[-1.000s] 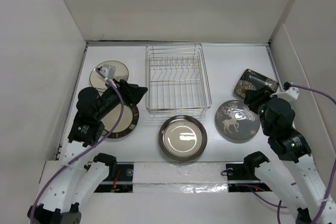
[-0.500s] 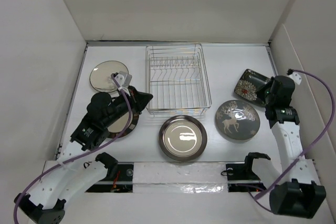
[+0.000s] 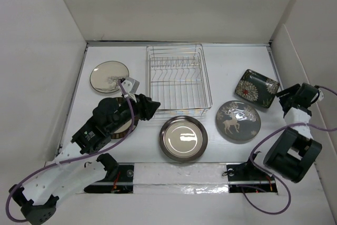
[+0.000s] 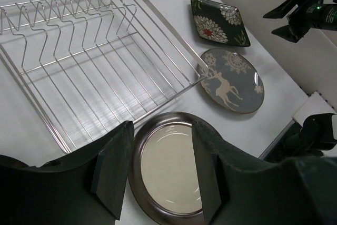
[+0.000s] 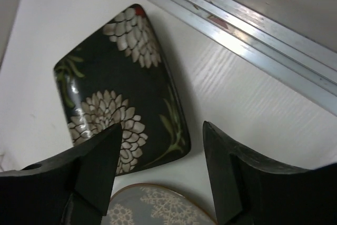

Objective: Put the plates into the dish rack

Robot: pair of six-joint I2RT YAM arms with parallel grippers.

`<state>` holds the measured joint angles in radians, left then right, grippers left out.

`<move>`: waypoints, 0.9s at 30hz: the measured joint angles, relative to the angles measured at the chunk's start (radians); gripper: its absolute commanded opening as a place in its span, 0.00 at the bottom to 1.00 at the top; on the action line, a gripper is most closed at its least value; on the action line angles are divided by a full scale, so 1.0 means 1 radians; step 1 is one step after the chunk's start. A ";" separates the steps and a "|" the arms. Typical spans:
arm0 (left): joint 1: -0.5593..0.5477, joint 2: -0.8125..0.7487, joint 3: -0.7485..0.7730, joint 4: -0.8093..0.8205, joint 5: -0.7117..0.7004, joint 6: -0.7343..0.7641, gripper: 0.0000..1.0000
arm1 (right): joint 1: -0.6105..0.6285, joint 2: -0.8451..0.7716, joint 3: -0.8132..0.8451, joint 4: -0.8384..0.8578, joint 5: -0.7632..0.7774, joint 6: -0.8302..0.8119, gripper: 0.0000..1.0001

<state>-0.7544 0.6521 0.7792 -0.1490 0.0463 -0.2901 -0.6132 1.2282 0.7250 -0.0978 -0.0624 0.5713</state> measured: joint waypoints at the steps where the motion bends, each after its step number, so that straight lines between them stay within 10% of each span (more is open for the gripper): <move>1: -0.007 0.000 0.000 -0.002 -0.011 0.001 0.45 | -0.014 0.027 0.003 0.003 -0.004 -0.001 0.69; 27: -0.045 -0.023 -0.001 -0.014 -0.103 0.005 0.47 | -0.025 0.525 0.211 0.059 -0.204 -0.055 0.47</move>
<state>-0.7994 0.6289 0.7784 -0.1635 -0.0563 -0.2852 -0.6384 1.7527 0.9363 -0.0387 -0.2668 0.5163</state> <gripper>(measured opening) 0.473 0.471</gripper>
